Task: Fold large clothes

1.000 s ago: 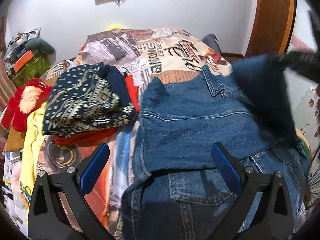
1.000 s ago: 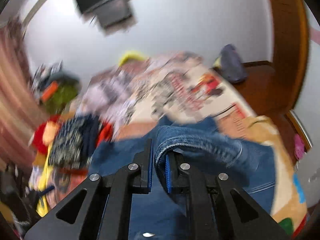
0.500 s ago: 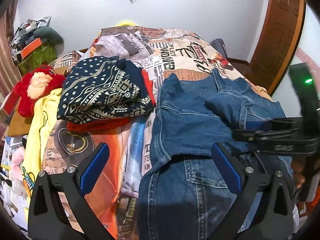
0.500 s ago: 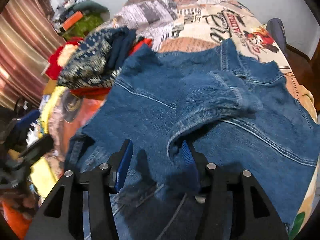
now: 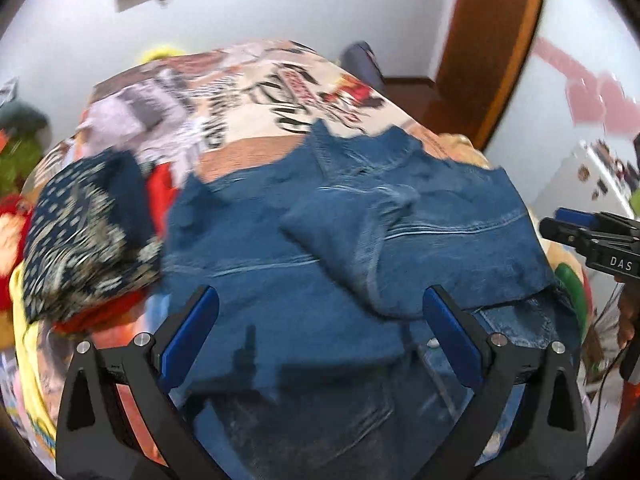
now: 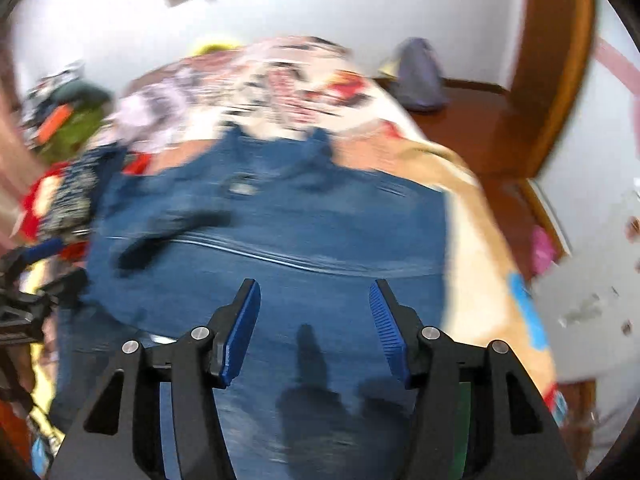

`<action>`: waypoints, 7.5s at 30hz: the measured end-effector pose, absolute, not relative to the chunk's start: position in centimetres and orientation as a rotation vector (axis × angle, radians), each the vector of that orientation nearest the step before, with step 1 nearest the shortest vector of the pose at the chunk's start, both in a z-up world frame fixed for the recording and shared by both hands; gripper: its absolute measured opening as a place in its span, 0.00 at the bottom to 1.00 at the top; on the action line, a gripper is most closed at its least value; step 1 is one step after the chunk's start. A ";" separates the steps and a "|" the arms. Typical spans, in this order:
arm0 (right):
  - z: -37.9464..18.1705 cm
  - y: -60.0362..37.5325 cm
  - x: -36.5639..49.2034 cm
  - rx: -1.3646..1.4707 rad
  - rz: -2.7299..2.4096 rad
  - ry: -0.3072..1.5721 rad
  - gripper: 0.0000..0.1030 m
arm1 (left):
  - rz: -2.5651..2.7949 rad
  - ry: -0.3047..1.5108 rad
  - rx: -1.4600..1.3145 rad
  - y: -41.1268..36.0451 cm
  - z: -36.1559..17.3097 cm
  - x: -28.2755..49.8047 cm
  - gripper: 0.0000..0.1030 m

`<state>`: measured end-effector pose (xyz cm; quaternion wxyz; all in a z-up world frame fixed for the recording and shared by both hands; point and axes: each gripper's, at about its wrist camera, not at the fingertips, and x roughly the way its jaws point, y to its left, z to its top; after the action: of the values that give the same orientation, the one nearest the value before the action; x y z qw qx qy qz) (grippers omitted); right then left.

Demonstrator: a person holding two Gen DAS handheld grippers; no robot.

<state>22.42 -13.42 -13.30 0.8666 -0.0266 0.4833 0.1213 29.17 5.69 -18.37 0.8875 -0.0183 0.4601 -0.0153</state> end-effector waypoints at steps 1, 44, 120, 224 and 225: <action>-13.6 -14.2 22.6 -0.054 0.231 1.021 0.52 | -0.044 0.967 -0.018 4.8 -18.9 30.1 1.00; -20.3 -19.9 21.8 0.088 0.125 1.129 0.62 | -0.014 0.918 -0.408 14.4 -21.1 27.6 0.17; -5.4 -12.2 37.7 0.047 0.372 0.733 0.09 | 0.170 0.766 -0.199 22.0 -12.2 38.1 0.07; -22.1 -18.0 24.4 0.188 0.416 1.226 0.18 | 0.074 1.023 -0.578 17.3 -24.2 18.7 0.17; -21.6 -18.3 24.6 0.213 0.428 1.213 0.18 | 0.073 1.011 -0.577 17.4 -23.8 18.9 0.16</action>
<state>24.59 -18.25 -21.59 0.7950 0.0992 0.5643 0.1992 18.85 17.36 -23.81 0.8346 -0.2726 0.4774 0.0343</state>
